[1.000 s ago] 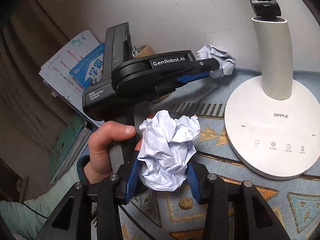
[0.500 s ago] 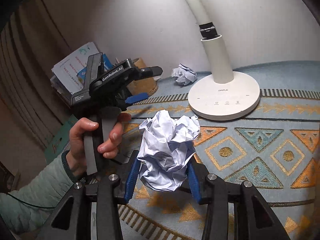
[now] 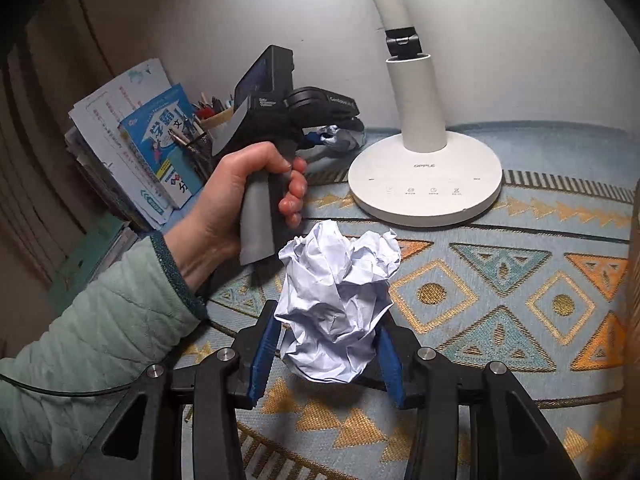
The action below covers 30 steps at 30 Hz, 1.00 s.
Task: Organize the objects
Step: 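Grasp a white paper ball with the right gripper while the left grasps another, then lift both paper balls and move them toward the bowl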
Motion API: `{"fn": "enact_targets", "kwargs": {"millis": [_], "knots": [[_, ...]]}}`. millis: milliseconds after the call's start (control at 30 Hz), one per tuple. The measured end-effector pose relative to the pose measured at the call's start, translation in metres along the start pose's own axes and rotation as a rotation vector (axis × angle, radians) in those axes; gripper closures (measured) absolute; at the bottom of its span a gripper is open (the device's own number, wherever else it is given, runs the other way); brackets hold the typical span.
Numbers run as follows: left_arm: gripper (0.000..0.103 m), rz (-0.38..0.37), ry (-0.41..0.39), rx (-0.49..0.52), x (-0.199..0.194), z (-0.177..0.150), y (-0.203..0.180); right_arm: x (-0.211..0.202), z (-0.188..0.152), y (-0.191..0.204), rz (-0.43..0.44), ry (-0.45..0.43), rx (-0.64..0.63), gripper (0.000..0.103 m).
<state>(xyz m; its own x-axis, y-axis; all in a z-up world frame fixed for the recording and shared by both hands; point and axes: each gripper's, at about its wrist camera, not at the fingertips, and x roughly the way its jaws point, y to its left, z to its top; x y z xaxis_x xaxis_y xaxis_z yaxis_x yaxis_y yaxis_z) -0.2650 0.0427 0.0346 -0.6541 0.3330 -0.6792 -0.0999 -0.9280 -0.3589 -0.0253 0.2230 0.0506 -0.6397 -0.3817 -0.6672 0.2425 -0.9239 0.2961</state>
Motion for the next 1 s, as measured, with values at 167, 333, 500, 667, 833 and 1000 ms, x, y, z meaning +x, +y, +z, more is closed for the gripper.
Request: {"fn": "enact_targets", "kwargs": {"millis": [167,333,500,667,833,1000], "knots": [[0.067,-0.105,0.065,-0.003,-0.086,-0.073,-0.002,-0.022,-0.006,-0.016,-0.120,-0.068,0.087,0.058],[0.067,-0.089,0.089,0.061,-0.160,-0.169,0.002,-0.050,-0.046,-0.031,-0.084,-0.038,0.240,0.058],[0.067,-0.149,0.064,0.029,-0.179,-0.217,-0.001,-0.052,-0.065,-0.024,-0.098,0.030,0.244,0.020],[0.066,-0.170,-0.044,0.032,-0.185,-0.224,-0.008,-0.067,-0.078,-0.029,-0.174,-0.028,0.279,0.015],[0.066,-0.207,-0.048,0.004,-0.191,-0.222,0.002,-0.068,-0.082,-0.051,-0.150,-0.032,0.393,0.015],[0.066,-0.199,-0.031,0.045,-0.188,-0.225,-0.007,-0.066,-0.080,-0.042,-0.205,-0.018,0.355,0.015]]}}
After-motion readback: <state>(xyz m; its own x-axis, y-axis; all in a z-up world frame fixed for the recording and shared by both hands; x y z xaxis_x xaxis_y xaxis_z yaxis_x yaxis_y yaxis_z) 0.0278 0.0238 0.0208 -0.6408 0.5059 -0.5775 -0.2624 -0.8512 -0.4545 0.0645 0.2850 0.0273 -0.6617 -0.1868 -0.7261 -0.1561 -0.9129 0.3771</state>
